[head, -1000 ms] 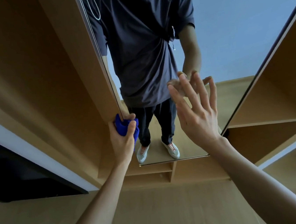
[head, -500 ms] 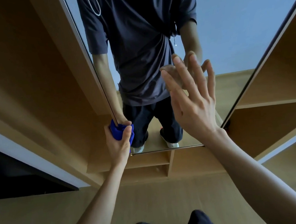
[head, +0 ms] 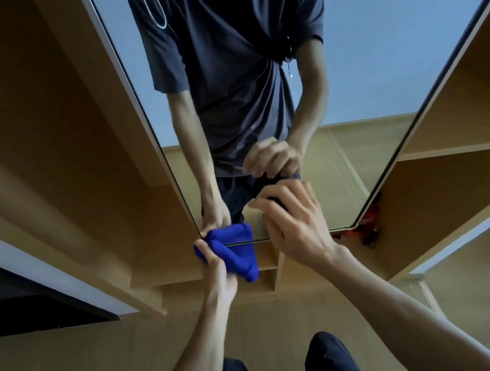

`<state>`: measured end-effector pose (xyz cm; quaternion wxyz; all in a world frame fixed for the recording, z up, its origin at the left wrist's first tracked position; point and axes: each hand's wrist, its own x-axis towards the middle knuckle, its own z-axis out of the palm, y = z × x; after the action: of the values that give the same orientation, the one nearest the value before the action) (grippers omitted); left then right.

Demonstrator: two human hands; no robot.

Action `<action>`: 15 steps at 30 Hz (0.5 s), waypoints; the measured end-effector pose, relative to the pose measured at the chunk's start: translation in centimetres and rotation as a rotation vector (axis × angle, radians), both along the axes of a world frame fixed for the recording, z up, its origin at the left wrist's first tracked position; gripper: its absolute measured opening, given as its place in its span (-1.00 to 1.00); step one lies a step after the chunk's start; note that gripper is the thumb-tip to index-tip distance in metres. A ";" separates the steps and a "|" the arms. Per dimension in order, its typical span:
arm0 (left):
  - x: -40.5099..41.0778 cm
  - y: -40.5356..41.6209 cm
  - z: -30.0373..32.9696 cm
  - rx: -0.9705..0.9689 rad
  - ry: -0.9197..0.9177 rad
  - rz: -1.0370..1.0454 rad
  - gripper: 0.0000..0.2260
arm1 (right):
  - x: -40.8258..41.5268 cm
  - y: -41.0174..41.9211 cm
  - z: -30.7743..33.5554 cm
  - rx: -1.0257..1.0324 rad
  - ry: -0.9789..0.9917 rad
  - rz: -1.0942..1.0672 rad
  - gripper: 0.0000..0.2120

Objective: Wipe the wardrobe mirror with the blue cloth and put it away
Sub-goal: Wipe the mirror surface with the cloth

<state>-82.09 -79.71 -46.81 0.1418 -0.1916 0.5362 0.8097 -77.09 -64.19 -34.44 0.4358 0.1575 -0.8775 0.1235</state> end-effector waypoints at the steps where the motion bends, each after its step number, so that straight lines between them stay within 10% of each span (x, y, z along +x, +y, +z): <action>1: 0.2 0.8 0.6 0.063 -0.015 0.005 -0.09 | 0.0 0.0 -1.1 0.004 -0.035 0.007 -0.78; 9: 2.4 4.9 2.7 0.312 -0.170 -0.032 -0.23 | 3.3 1.5 -9.2 -0.419 -0.280 -0.075 -0.82; 15: 2.0 5.6 4.0 0.392 -0.361 0.073 -0.50 | 5.3 1.3 -12.9 -1.651 -0.782 -0.481 -0.87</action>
<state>-80.09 -74.11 -42.84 0.2402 -0.3209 0.3277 0.8555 -71.79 -62.88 -47.29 0.0979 -0.4386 -0.6057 0.6566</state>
